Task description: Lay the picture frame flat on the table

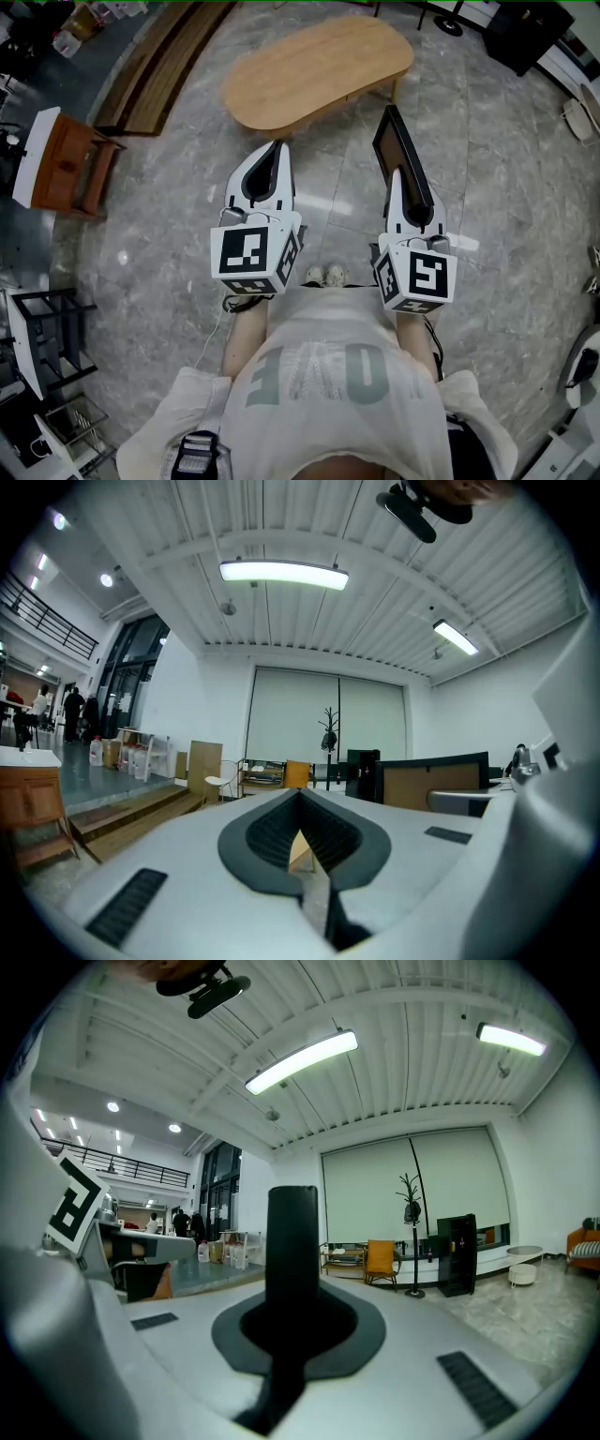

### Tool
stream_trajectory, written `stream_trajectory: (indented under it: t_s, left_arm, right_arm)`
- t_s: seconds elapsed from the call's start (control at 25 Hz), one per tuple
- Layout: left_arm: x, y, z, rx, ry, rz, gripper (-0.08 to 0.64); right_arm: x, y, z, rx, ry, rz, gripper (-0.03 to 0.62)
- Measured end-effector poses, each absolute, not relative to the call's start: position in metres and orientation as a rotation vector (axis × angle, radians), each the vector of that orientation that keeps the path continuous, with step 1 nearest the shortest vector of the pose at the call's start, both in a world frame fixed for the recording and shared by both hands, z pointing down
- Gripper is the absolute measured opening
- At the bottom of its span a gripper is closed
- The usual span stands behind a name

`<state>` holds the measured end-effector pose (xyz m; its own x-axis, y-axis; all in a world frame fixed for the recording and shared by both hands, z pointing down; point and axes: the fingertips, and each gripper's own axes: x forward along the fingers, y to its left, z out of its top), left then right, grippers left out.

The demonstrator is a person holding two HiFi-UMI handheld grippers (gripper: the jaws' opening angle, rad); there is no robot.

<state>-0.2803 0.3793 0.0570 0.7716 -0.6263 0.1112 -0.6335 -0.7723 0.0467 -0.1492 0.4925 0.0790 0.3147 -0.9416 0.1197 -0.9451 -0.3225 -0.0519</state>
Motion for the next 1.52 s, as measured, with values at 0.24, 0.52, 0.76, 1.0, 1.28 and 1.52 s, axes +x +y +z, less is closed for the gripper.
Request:
stream_trajectory:
  t_s: [0.24, 0.52, 0.76, 1.0, 1.28, 1.52]
  left_arm:
    - [-0.259, 0.377, 0.061, 2.884, -1.041, 0.146, 0.009]
    - [-0.256, 0.361, 0.058, 2.894, -1.082, 0.127, 0.009]
    - [-0.237, 0.344, 0.057, 2.922, -1.073, 0.082, 0.009]
    - [-0.217, 0.316, 0.063, 2.944, -1.022, 0.067, 0.009]
    - [-0.174, 0.292, 0.076, 2.938, -0.981, 0.105, 0.009]
    - [-0.148, 0.24, 0.098, 2.916, -0.959, 0.182, 0.009]
  right_arm:
    - [-0.121, 0.494, 0.087, 2.531, -1.826, 0.213, 0.017]
    - [-0.104, 0.492, 0.093, 2.559, -1.803, 0.217, 0.015]
    - [-0.088, 0.484, 0.094, 2.575, -1.793, 0.163, 0.017]
    - [-0.072, 0.462, 0.1, 2.593, -1.749, 0.142, 0.017]
    - [-0.037, 0.441, 0.114, 2.597, -1.721, 0.217, 0.017]
    - [-0.023, 0.388, 0.128, 2.581, -1.725, 0.282, 0.016]
